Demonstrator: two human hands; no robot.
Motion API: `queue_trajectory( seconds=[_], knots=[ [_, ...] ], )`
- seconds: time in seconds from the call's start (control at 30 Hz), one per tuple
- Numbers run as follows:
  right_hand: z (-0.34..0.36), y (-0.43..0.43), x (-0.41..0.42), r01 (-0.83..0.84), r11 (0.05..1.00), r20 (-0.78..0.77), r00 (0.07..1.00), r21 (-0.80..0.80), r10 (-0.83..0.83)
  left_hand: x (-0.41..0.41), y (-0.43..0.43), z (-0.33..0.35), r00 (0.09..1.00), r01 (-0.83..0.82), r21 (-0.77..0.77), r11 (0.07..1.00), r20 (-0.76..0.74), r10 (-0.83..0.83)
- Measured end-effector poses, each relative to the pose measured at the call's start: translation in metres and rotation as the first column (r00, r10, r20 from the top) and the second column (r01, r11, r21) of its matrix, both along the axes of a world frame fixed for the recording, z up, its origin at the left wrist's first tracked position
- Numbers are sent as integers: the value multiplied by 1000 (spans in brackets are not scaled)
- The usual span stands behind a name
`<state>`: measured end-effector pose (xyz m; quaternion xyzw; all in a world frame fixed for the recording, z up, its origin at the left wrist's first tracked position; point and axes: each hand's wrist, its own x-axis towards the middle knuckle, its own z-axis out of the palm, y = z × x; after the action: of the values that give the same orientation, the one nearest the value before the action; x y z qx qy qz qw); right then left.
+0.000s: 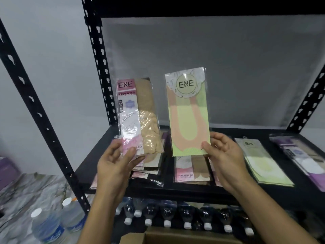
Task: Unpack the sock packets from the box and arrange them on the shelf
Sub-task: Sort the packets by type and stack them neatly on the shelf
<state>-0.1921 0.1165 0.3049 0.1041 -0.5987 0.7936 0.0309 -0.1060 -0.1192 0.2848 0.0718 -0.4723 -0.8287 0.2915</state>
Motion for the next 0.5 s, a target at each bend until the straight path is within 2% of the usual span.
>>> queue_trajectory(
  seconds=[0.3,0.5],
  knots=[
    [-3,60,-5,122,992,-8,992,9,-122,-27,55,-6,994,105,-89,991,48,-101],
    [-5,98,-7,185,983,-5,983,-2,-185,-43,84,-13,984,165,-84,983,84,-158]
  ],
)
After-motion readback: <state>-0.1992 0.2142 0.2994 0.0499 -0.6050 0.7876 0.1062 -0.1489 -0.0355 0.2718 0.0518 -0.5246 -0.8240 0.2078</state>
